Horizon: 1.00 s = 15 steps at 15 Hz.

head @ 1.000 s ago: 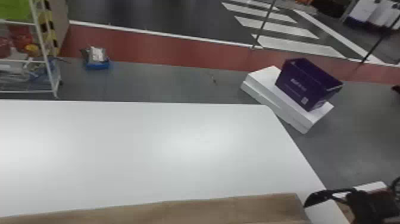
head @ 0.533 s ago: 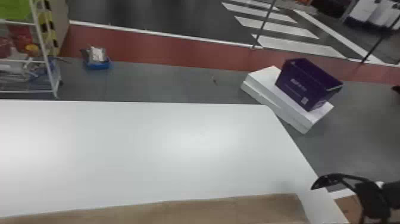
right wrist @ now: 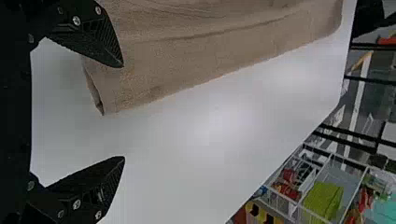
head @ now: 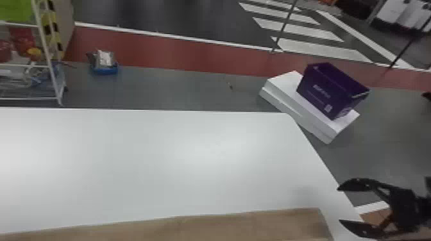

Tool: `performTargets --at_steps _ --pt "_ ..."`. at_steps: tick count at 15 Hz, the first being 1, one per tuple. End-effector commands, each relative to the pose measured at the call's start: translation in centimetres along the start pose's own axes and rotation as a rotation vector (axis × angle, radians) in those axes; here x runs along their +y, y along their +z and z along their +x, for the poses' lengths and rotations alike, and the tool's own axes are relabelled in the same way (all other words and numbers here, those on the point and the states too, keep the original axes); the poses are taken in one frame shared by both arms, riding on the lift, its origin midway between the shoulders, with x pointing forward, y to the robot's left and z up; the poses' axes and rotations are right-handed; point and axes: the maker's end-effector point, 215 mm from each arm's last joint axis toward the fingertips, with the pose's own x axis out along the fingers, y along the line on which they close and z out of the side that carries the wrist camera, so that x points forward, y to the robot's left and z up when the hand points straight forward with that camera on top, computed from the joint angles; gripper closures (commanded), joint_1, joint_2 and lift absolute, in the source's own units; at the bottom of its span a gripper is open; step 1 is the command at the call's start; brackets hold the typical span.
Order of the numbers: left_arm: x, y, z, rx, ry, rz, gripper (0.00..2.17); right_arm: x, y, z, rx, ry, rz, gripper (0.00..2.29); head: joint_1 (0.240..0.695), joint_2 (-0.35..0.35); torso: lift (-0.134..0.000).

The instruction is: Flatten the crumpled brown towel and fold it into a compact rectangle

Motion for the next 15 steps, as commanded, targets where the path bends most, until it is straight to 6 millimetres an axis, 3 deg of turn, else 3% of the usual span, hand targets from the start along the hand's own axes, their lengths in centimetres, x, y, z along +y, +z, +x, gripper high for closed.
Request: performTargets --at_steps 1,4,7,10,15 --pt "1.0 -0.3 0.7 -0.042 0.028 -0.123 0.10 0.4 -0.6 0.1 -0.033 -0.026 0.141 0.22 0.695 -0.340 -0.124" --pt "0.9 0.3 1.0 -0.078 0.022 -0.137 0.10 1.1 -1.7 1.1 -0.062 -0.084 0.219 0.22 0.695 -0.325 -0.124" --pt "1.9 0.2 0.5 -0.123 0.065 -0.201 0.10 1.5 -0.9 1.6 -0.139 -0.139 0.251 0.22 0.695 -0.328 -0.124" --pt "2.7 -0.3 0.4 -0.185 0.106 -0.348 0.10 1.6 -0.9 1.8 -0.203 -0.224 0.306 0.22 0.695 -0.290 -0.124" --pt "-0.6 -0.2 3.4 -0.169 -0.016 -0.400 0.23 1.9 -1.3 1.7 -0.203 -0.249 0.315 0.22 0.695 -0.302 -0.124"
